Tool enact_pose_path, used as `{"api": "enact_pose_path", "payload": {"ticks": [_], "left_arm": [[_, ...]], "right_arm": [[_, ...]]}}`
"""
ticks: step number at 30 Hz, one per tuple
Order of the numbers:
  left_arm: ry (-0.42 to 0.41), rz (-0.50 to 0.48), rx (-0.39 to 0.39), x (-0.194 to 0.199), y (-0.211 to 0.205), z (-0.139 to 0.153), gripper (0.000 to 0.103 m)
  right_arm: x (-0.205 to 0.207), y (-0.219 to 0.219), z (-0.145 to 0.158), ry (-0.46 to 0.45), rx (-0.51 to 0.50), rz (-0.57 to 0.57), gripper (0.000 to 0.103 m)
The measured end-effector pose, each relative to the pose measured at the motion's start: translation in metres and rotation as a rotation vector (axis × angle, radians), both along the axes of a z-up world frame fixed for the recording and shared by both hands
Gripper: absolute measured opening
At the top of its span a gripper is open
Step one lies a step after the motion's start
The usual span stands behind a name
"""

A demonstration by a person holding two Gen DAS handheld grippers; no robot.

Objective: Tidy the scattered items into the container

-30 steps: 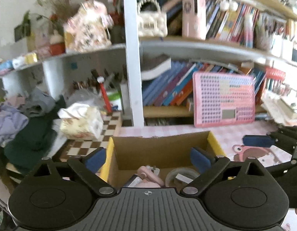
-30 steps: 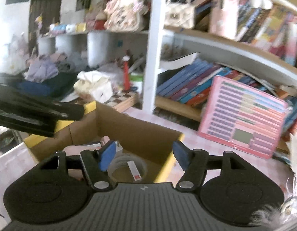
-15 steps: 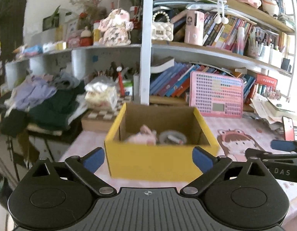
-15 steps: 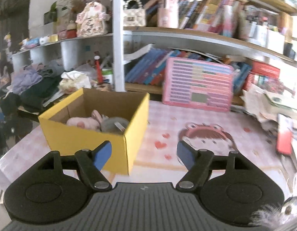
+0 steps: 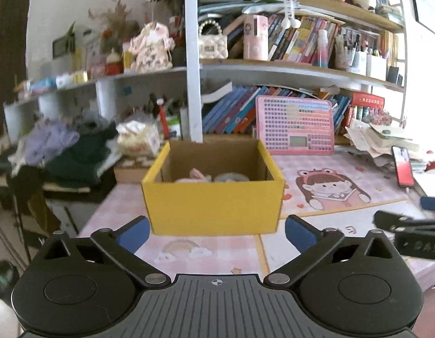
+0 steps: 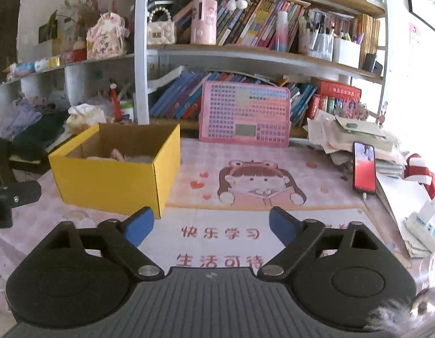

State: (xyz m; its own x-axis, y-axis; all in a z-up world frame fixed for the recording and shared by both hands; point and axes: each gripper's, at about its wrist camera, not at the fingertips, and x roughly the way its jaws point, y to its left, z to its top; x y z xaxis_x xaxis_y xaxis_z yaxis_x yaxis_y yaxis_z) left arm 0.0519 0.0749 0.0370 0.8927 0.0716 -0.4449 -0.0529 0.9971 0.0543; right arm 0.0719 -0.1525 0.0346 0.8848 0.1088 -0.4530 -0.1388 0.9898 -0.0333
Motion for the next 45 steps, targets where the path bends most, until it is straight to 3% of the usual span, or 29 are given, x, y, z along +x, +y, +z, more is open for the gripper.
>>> {"api": "enact_pose_path", "payload": {"ticks": [6, 11, 23, 45], "left_arm": [[0.037, 0.035, -0.053, -0.002, -0.009, -0.012, 0.103], [0.067, -0.014, 0.011, -0.008, -0.024, -0.025, 0.103], [0.090, -0.001, -0.009, -0.011, -0.026, -0.026, 0.103], [0.171, -0.095, 0.022, -0.016, -0.032, -0.034, 0.103]], "right_arm": [[-0.007, -0.011, -0.006, -0.006, -0.017, -0.067, 0.099], [-0.012, -0.014, -0.019, 0.032, -0.043, -0.079, 0.099], [-0.014, -0.009, -0.015, 0.039, -0.043, -0.062, 0.101], [-0.030, -0.011, -0.033, 0.119, -0.023, -0.130, 0.103]]}}
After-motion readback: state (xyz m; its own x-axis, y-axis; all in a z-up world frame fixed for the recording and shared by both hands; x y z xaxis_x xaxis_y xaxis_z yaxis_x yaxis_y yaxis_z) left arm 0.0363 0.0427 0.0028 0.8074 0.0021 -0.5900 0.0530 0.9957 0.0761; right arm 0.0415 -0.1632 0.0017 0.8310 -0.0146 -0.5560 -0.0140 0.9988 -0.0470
